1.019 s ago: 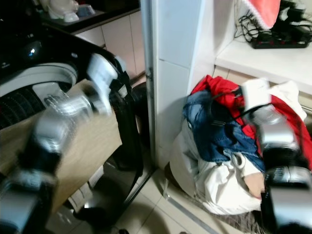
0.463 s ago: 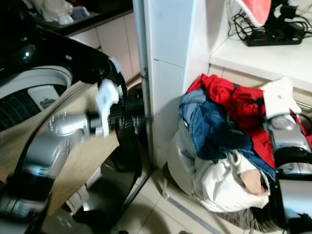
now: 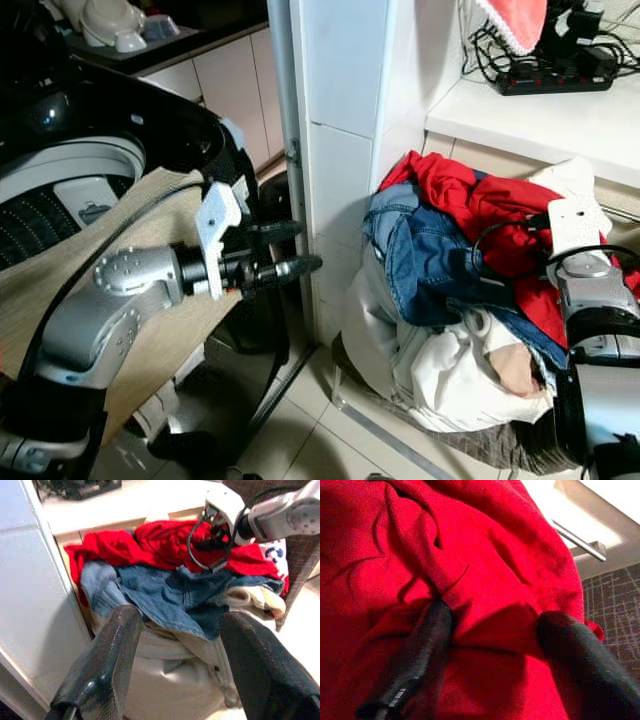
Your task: Clothes washing
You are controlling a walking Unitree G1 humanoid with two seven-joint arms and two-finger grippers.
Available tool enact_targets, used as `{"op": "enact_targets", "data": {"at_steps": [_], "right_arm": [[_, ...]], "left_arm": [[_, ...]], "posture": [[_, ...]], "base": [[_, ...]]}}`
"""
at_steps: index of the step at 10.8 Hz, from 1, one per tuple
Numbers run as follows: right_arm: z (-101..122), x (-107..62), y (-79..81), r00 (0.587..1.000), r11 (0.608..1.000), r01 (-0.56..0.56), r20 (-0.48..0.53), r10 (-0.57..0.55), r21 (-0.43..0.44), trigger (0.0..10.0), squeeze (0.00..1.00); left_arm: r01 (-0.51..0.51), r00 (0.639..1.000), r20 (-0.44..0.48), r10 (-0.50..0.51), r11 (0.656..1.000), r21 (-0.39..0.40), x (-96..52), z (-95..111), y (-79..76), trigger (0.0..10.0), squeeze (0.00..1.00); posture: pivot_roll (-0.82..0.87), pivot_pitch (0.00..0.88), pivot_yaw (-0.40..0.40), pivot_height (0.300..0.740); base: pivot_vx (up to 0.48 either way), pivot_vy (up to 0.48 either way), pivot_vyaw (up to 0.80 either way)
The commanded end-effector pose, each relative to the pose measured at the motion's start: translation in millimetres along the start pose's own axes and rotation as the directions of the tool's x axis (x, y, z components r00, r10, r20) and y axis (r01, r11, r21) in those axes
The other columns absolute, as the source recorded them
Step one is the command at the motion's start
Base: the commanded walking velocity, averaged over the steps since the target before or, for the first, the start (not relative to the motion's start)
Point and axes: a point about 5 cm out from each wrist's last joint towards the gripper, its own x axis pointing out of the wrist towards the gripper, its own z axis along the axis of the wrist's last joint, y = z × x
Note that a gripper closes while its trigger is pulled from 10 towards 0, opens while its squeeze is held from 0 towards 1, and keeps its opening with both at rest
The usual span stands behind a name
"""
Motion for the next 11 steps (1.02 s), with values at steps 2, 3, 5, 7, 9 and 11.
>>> {"op": "enact_targets", "data": {"at_steps": [2, 3, 5, 7, 9, 11], "right_arm": [[7.0, 0.3, 5.1, 0.999, 0.999, -0.028, 0.027, 0.027, 0.021, 0.0, 0.0], [7.5, 0.4, 5.5, 0.999, 0.999, -0.032, 0.03, 0.031, 0.022, 0.0, 0.0], [8.8, 0.4, 5.8, 0.999, 0.999, -0.038, 0.037, 0.037, 0.025, 0.0, 0.0], [10.1, 0.4, 6.4, 0.998, 0.999, -0.047, 0.043, 0.046, 0.028, 0.0, 0.0], [10.4, 0.4, 6.7, 0.998, 0.998, -0.052, 0.047, 0.05, 0.033, 0.0, 0.0], [11.0, 0.4, 6.5, 0.997, 0.998, -0.055, 0.053, 0.053, 0.034, 0.0, 0.0]], "left_arm": [[-0.006, 1.0, -0.013, 0.006, 1.0, 0.0, -0.3, 1.3, -2.3, 10.0, 0.0], [-0.01, 1.0, -0.015, 0.01, 1.0, -0.001, 0.0, 1.4, -1.9, 10.0, 0.0], [-0.017, 1.0, -0.017, 0.017, 1.0, -0.003, 0.3, 1.7, -1.7, 10.0, 0.0], [-0.02, 1.0, -0.019, 0.02, 1.0, -0.006, 0.9, 1.7, -2.0, 10.0, 0.0], [-0.022, 1.0, -0.02, 0.022, 1.0, -0.008, 1.5, 1.6, -2.3, 10.0, 0.0], [-0.026, 0.999, -0.019, 0.026, 1.0, -0.009, 2.7, 1.6, -2.3, 10.0, 0.0]], "posture": [[-0.09, 0.001, 0.084, 0.74], [-0.09, 0.001, 0.084, 0.74], [-0.09, 0.001, 0.083, 0.74], [-0.09, 0.0, 0.084, 0.74], [-0.1, 0.0, 0.085, 0.74], [-0.1, 0.0, 0.084, 0.74]], "base": [[0.0, 0.0, 0.0], [0.0, 0.0, 0.0], [0.0, 0.0, 0.0], [0.0, 0.0, 0.0], [0.0, 0.0, 0.0], [0.0, 0.0, 0.0]]}}
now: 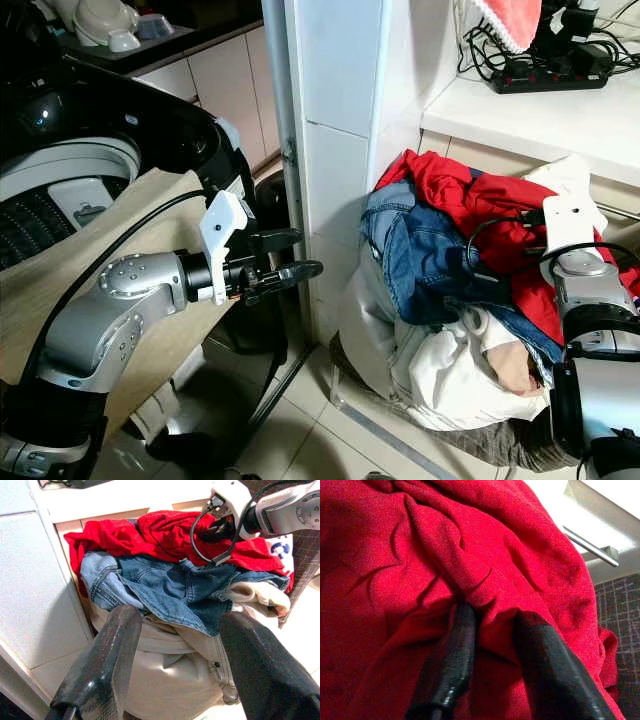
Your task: Clothes washing
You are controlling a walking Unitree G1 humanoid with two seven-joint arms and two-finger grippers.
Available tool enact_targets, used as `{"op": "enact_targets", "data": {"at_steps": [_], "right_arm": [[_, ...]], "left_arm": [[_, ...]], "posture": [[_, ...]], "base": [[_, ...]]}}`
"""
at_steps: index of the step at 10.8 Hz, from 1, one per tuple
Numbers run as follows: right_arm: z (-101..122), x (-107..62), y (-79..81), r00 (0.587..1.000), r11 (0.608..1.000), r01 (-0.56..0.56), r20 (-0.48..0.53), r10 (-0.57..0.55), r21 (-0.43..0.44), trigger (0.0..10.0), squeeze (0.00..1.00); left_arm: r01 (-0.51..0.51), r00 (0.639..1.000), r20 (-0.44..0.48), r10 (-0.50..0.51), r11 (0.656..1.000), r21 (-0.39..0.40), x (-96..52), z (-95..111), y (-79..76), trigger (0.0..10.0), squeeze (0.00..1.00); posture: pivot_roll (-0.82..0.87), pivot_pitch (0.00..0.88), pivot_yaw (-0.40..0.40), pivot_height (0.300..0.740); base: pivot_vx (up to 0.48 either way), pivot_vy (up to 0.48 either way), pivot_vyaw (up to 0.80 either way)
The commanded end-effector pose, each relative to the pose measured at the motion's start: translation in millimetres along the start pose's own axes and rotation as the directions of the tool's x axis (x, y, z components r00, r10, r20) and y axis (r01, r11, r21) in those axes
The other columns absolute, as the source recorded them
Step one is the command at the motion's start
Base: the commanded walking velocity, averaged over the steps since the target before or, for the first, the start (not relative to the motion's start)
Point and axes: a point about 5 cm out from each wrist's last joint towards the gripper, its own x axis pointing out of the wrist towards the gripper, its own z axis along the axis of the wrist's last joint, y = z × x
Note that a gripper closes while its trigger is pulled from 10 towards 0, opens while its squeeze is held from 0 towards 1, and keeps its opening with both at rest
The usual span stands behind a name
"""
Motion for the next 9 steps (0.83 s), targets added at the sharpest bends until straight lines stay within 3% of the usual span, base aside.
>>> {"op": "enact_targets", "data": {"at_steps": [1, 3, 5, 7, 8, 9], "right_arm": [[9, -0.1, 0.7, 0.999, 1.0, -0.009, 0.031, 0.008, 0.022, 0.0, 0.0], [15, -0.8, -1.4, 0.998, 0.999, -0.013, 0.059, 0.011, 0.035, 0.0, 0.0], [35, -3.4, -2.6, 0.989, 0.989, -0.066, 0.139, 0.047, 0.135, 0.0, 0.0], [65, -10.7, -1.8, 0.956, 0.972, -0.166, 0.269, 0.118, 0.165, 0.0, 0.0], [89, -20.2, 0.8, 0.91, 0.94, -0.278, 0.367, 0.193, 0.195, 0.0, 0.0], [121, -44.2, 5.9, 0.803, 0.872, -0.458, 0.501, 0.323, 0.172, 0.0, 0.0]], "left_arm": [[-0.001, 1.0, 0.004, 0.001, 1.0, 0.012, 0.3, 4, -1.1, 10.0, 0.0], [-0.015, 1.0, 0.006, 0.015, 1.0, 0.014, 0.6, 4, -0.3, 10.0, 0.0], [-0.045, 0.999, 0.011, 0.044, 0.999, 0.012, -0.1, 3, 1.8, 10.0, 0.0], [-0.08, 0.997, 0.024, 0.079, 0.997, 0.018, -0.8, 5, 4.7, 10.0, 0.0], [-0.108, 0.993, 0.046, 0.107, 0.994, 0.019, -0.7, 7, 7.1, 10.0, 0.0], [-0.127, 0.989, 0.074, 0.125, 0.991, 0.027, 1.0, 10, 8.3, 10.0, 0.0]], "posture": [[-0.1, 0.0, 0.083, 0.74], [-0.1, 0.0, 0.081, 0.74], [-0.1, 0.0, 0.081, 0.74], [-0.1, 0.0, 0.081, 0.74], [-0.1, 0.0, 0.081, 0.74], [-0.11, 0.0, 0.083, 0.74]], "base": [[0.0, 0.0, 0.0], [0.0, 0.0, 0.0], [0.0, 0.0, 0.0], [0.0, 0.0, 0.0], [0.0, 0.0, 0.0], [0.0, 0.0, 0.0]]}}
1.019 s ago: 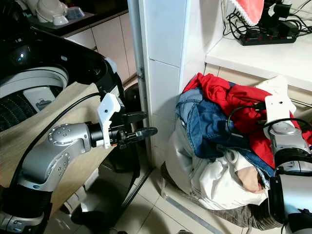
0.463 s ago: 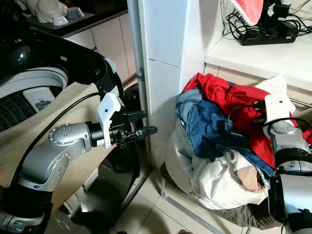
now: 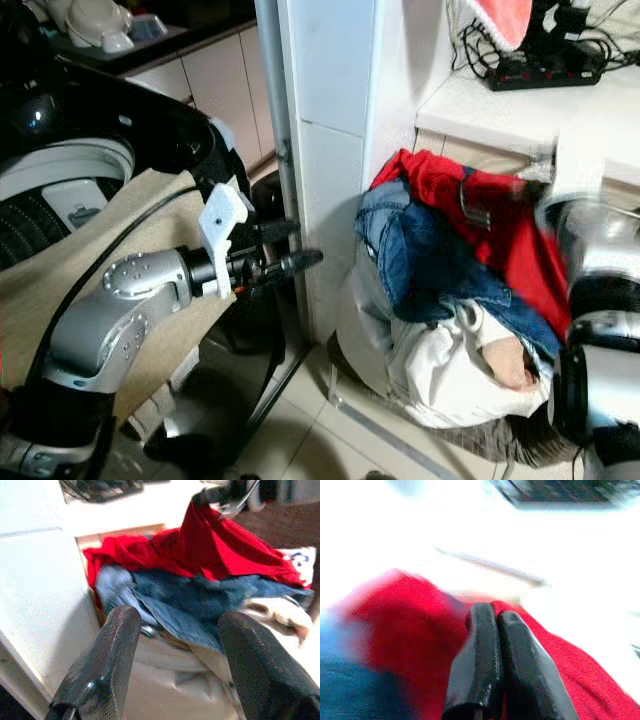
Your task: Clothes washing
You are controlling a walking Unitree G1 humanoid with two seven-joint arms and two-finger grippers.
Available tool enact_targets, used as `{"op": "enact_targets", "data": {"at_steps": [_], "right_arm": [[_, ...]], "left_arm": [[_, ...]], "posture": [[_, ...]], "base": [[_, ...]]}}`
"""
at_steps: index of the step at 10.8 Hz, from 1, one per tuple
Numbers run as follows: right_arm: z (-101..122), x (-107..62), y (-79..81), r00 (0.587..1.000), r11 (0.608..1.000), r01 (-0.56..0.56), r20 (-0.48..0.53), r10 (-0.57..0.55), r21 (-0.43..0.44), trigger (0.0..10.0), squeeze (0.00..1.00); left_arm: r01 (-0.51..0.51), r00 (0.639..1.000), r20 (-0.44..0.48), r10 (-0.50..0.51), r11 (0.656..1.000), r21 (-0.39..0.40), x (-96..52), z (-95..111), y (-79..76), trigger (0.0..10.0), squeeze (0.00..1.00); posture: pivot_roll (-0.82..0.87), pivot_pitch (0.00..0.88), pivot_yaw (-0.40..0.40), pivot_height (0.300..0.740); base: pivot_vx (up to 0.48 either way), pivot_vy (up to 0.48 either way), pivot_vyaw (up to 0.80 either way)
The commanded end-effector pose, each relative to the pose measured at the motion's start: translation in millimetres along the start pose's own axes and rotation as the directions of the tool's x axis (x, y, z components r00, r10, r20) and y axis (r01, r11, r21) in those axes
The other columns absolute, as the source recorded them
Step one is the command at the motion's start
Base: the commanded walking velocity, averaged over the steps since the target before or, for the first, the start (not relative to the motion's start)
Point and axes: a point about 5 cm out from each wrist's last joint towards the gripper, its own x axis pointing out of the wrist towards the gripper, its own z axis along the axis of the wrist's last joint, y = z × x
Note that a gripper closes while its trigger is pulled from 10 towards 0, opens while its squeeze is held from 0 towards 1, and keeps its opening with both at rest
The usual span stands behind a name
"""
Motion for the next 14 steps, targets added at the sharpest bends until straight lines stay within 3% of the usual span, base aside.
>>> {"op": "enact_targets", "data": {"at_steps": [1, 2, 4, 6, 10, 11, 12, 13, 14], "right_arm": [[36, -5.3, 21.1, 0.979, 0.986, -0.166, 0.126, 0.16, 0.035, 0.0, 0.0], [55, -13.7, 32.5, 0.947, 0.961, -0.272, 0.19, 0.259, 0.047, 0.0, 0.0], [79, -26.3, 45.5, 0.894, 0.925, -0.38, 0.264, 0.362, 0.018, 0.0, 0.0], [124, -56.6, 72.5, 0.766, 0.831, -0.556, 0.388, 0.513, -0.002, 0.0, 0.0], [157, -80.6, 103.4, 0.606, 0.702, -0.711, 0.469, 0.643, -0.042, 0.0, 0.0], [163, -83.4, 107.3, 0.586, 0.686, -0.726, 0.484, 0.65, -0.043, 0.0, 0.0], [175, -91.1, 116.4, 0.53, 0.634, -0.773, 0.524, 0.666, -0.024, 0.0, 0.0], [177, -95.7, 124.9, 0.494, 0.594, -0.804, 0.53, 0.69, -0.023, 0.0, 0.0], [164, -89.4, 133.2, 0.521, 0.601, -0.799, 0.477, 0.708, -0.019, 0.0, 0.0]], "left_arm": [[-0.027, 0.999, 0.026, 0.026, 1.0, 0.013, 0.2, 6, 4.2, 10.0, 0.0], [-0.028, 0.998, 0.059, 0.029, 1.0, -0.01, 2.7, 10, 3.8, 10.0, 1.0], [-0.009, 0.995, 0.103, 0.011, 1.0, -0.023, 5.8, 17, 1.2, 10.0, 1.0], [-0.013, 0.98, 0.2, 0.016, 1.0, -0.016, 12.0, 32, -1.2, 10.0, 1.0], [0.002, 0.946, 0.323, 0.021, 0.998, -0.069, 23.4, 59, -5.0, 10.0, 1.0], [0.002, 0.94, 0.341, 0.02, 0.998, -0.063, 25.8, 63, -6.2, 10.0, 1.0], [0.017, 0.924, 0.382, 0.004, 0.999, -0.052, 31.4, 73, -10.8, 10.0, 1.0], [0.032, 0.889, 0.458, 0.013, 0.995, -0.091, 35.7, 86, -13.6, 10.0, 1.0], [0.072, 0.856, 0.516, 0.021, 0.985, -0.159, 38.4, 96, -15.2, 10.0, 0.33]], "posture": [[-0.11, 0.0, 0.083, 0.74], [-0.12, 0.0, 0.087, 0.74], [-0.12, 0.0, 0.087, 0.74], [-0.12, 0.0, 0.078, 0.74], [-0.12, 0.0, 0.061, 0.74], [-0.12, 0.0, 0.053, 0.74], [-0.12, 0.0, 0.053, 0.74], [-0.12, 0.0, 0.053, 0.74], [-0.13, 0.0, 0.047, 0.74]], "base": [[0.0, 0.0, 0.0], [0.0, 0.0, 0.0], [0.0, 0.0, 0.0], [0.0, 0.0, 0.0], [0.0, 0.0, 0.0], [0.0, 0.0, 0.0], [0.0, 0.0, 0.0], [0.0, 0.0, 0.0], [0.0, 0.0, 0.0]]}}
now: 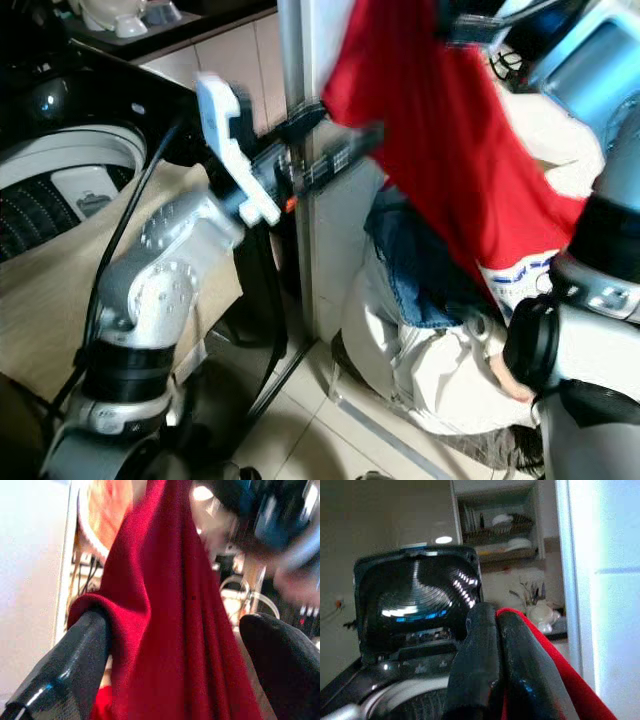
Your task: Clothes washing
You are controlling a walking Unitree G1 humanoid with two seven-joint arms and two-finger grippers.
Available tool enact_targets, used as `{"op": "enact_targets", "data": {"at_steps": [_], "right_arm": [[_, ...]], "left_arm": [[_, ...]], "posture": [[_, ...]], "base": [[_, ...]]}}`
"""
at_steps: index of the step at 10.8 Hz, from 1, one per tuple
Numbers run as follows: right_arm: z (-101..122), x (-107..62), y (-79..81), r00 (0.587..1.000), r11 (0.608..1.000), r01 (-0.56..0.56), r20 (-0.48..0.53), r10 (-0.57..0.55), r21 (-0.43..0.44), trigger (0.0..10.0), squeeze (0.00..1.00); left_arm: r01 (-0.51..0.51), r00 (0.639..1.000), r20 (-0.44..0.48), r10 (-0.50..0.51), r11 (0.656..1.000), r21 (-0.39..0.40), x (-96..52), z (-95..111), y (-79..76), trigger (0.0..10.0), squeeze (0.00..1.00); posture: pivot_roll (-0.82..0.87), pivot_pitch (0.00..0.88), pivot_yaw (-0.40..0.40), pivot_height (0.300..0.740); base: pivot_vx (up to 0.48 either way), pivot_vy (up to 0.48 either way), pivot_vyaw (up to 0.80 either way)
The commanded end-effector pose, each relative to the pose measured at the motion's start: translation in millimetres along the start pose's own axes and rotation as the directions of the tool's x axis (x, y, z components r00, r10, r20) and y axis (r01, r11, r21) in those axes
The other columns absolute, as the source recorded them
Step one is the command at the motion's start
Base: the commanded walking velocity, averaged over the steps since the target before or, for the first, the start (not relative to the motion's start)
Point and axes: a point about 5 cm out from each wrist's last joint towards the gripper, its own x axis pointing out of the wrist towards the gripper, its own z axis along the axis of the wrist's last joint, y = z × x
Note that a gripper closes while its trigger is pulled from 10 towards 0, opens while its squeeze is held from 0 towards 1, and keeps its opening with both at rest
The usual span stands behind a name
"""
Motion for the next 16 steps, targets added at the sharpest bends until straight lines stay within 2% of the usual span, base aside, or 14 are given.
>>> {"op": "enact_targets", "data": {"at_steps": [1, 2, 4, 5, 6, 7, 8, 9, 11, 12, 14, 15, 16], "right_arm": [[-12, 2.2, 6.1, 0.999, 1.0, -0.015, -0.051, 0.015, 0.006, 0.0, 0.0], [-26, 1.1, 9.4, 0.995, 1.0, -0.002, -0.097, 0.005, 0.024, 0.0, 0.0], [-29, 1.0, 12.8, 0.995, 0.999, -0.003, -0.1, 0.008, 0.051, 0.0, 0.0], [-31, 1.6, 14.0, 0.995, 0.998, -0.01, -0.098, 0.016, 0.061, 0.0, 0.0], [-33, 2.1, 16.0, 0.995, 0.997, -0.013, -0.094, 0.02, 0.074, 0.0, 0.0], [-34, 2.1, 17.5, 0.995, 0.997, -0.01, -0.095, 0.017, 0.076, 0.0, 0.0], [-35, 3.0, 19.6, 0.996, 0.996, -0.018, -0.09, 0.026, 0.088, 0.0, 0.0], [-35, 3.9, 21.3, 0.996, 0.995, -0.025, -0.08, 0.033, 0.097, 0.0, 0.0], [-34, 5.0, 22.5, 0.997, 0.993, -0.03, -0.062, 0.037, 0.113, 0.0, 0.0], [-33, 6.3, 25.1, 0.997, 0.99, -0.048, -0.053, 0.055, 0.13, 0.0, 0.0], [-35, 8.0, 31.2, 0.995, 0.986, -0.071, -0.059, 0.081, 0.149, 0.0, 0.0], [-39, 9.0, 34.7, 0.993, 0.984, -0.078, -0.071, 0.09, 0.157, 0.0, 0.0], [-42, 9.6, 36.0, 0.993, 0.984, -0.074, -0.082, 0.088, 0.159, 0.0, 0.0]], "left_arm": [[-0.045, 0.998, 0.051, 0.045, 0.999, 0.011, 1.5, 7, 5.3, 10.0, 0.0], [-0.079, 0.989, 0.13, 0.074, 0.997, 0.026, 3.6, 18, 7.5, 10.0, 0.0], [-0.019, 0.997, 0.073, 0.017, 1.0, 0.018, 4.1, 7, 1.2, 10.0, 0.0], [-0.021, 0.997, 0.078, 0.022, 1.0, -0.004, 5.4, 4, -0.6, 10.0, 0.0], [-0.003, 0.999, 0.049, 0.005, 0.999, -0.035, 7.4, -6, -6.6, 10.0, 0.0], [0.01, 1.0, -0.006, -0.01, 0.999, -0.033, 7.2, -17, -9.9, 10.0, 0.0], [0.055, 0.993, -0.109, -0.054, 0.998, 0.004, 3.6, -33, -14.4, 10.0, 0.0], [0.061, 0.989, -0.135, -0.063, 0.998, -0.015, 0.8, -40, -15.8, 10.0, 0.0], [-0.016, 0.986, -0.166, 0.014, 1.0, -0.014, -0.5, -51, -8.3, 10.0, 0.0], [-0.153, 0.975, -0.165, 0.146, 0.988, -0.03, -0.1, -59, 1.0, 10.0, 0.0], [-0.205, 0.969, -0.149, 0.197, 0.978, -0.039, 0.8, -63, 3.3, 10.0, 0.0], [-0.197, 0.975, -0.114, 0.189, 0.978, -0.073, 4.1, -61, 0.4, 10.0, 0.0], [-0.187, 0.98, -0.094, 0.176, 0.973, -0.133, 6.4, -60, -2.4, 7.3, 0.0]], "posture": [[-0.13, 0.0, 0.047, 0.74], [-0.13, 0.0, 0.048, 0.74], [-0.13, 0.0, 0.053, 0.74], [-0.13, 0.0, 0.055, 0.74], [-0.13, 0.0, 0.057, 0.74], [-0.13, 0.0, 0.057, 0.74], [-0.13, 0.0, 0.056, 0.74], [-0.13, 0.0, 0.057, 0.74], [-0.13, 0.0, 0.058, 0.74], [-0.13, 0.0, 0.059, 0.74], [-0.14, 0.0, 0.058, 0.74], [-0.14, 0.0, 0.058, 0.74], [-0.14, 0.0, 0.058, 0.74]], "base": [[0.0, 0.0, 0.0], [0.0, 0.0, 0.0], [0.0, 0.0, 0.0], [0.0, 0.0, 0.0], [0.0, 0.0, 0.0], [0.0, 0.0, 0.0], [0.0, 0.0, 0.0], [0.0, 0.0, 0.0], [0.0, 0.0, 0.0], [0.0, 0.0, 0.0], [0.0, 0.0, 0.0], [0.0, 0.0, 0.0], [0.0, 0.0, 0.0]]}}
